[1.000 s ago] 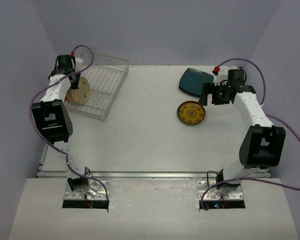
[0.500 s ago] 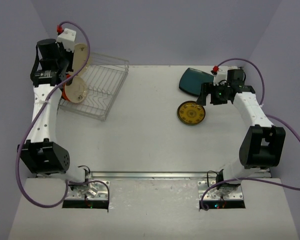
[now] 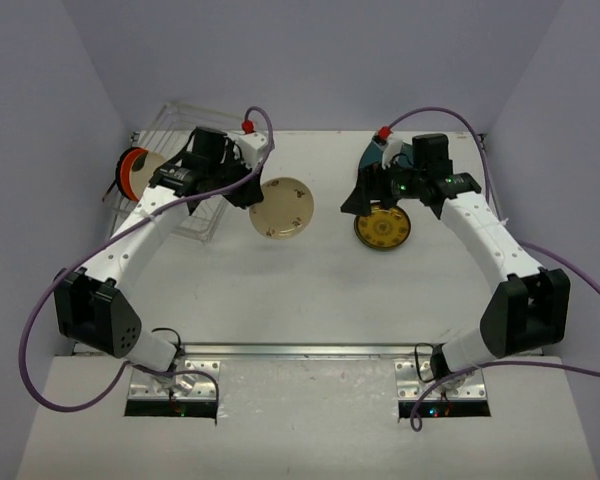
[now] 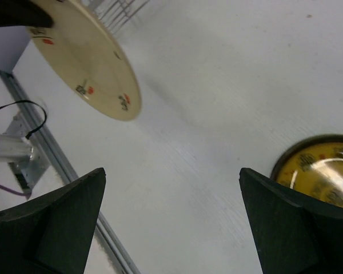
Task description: Unload the plates from the dish rack
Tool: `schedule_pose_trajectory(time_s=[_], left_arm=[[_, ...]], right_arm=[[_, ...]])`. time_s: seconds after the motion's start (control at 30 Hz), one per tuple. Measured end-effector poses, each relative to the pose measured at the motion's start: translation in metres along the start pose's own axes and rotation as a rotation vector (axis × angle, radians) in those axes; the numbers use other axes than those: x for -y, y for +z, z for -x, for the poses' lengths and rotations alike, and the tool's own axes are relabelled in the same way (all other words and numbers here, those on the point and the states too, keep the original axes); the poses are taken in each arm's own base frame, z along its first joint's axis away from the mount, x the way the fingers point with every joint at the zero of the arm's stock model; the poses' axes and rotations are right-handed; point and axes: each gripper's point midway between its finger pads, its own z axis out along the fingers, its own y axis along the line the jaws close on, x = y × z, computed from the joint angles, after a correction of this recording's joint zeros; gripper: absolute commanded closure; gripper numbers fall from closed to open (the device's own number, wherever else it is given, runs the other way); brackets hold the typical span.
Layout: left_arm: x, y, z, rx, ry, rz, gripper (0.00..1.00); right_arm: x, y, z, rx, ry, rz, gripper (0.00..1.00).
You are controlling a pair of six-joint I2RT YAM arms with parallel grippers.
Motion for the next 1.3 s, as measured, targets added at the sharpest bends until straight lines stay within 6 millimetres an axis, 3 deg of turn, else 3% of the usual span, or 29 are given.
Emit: schedule_pose_trajectory(time_s=[0.1,0.2,0.33,0.5,0.57,0.63,0.67,0.7,0.87,1.07,1.13,1.23,1.3], left_arm=[[0.013,0.005,-0.001,-0.002,-0.039,-0.068,1.00],[0.024,0.010,-0.001,-0.008,-0.053,-0.114,1.00],[0.037,0.016,-0.004,-0.027,-0.062,-0.163,1.00],[0.044,0.017,-0.006,-0.036,-0.069,-0.194,1.00],[0.043,0.017,-0.006,-0.038,-0.072,-0.189,0.67],[0.040,0.018,-0.006,-0.038,-0.072,-0.172,0.17],[0.037,0.018,-0.005,-0.035,-0.073,-0.158,0.03],[0.033,0.019,-0.004,-0.031,-0.073,-0.136,0.00],[0.000,0.014,-0.002,-0.017,-0.102,0.019,0.00],[-0.101,-0.031,0.016,0.066,-0.227,0.281,0.00],[-0.132,-0.050,0.020,0.096,-0.261,0.355,0.00],[-0.152,-0.061,0.018,0.107,-0.285,0.408,0.00],[-0.153,-0.061,0.016,0.100,-0.287,0.418,0.00]], right_arm=[[-0.023,0.010,0.000,-0.008,-0.017,0.063,0.06],[-0.031,0.020,-0.002,-0.024,-0.020,0.084,0.11],[-0.033,0.040,-0.008,-0.065,-0.013,0.084,0.31],[-0.035,0.060,-0.020,-0.120,-0.011,0.071,0.93],[-0.036,0.062,-0.023,-0.132,-0.009,0.071,0.99],[-0.037,0.062,-0.024,-0.138,-0.015,0.076,1.00],[-0.037,0.062,-0.024,-0.138,-0.018,0.077,1.00],[-0.035,0.061,-0.024,-0.138,-0.018,0.068,1.00],[0.005,0.037,-0.024,-0.106,0.074,-0.012,1.00],[0.085,-0.019,-0.042,-0.069,0.229,-0.206,1.00],[0.101,-0.030,-0.052,-0.081,0.253,-0.251,1.00],[0.113,-0.040,-0.067,-0.109,0.281,-0.288,1.00],[0.121,-0.046,-0.074,-0.122,0.294,-0.314,1.00]])
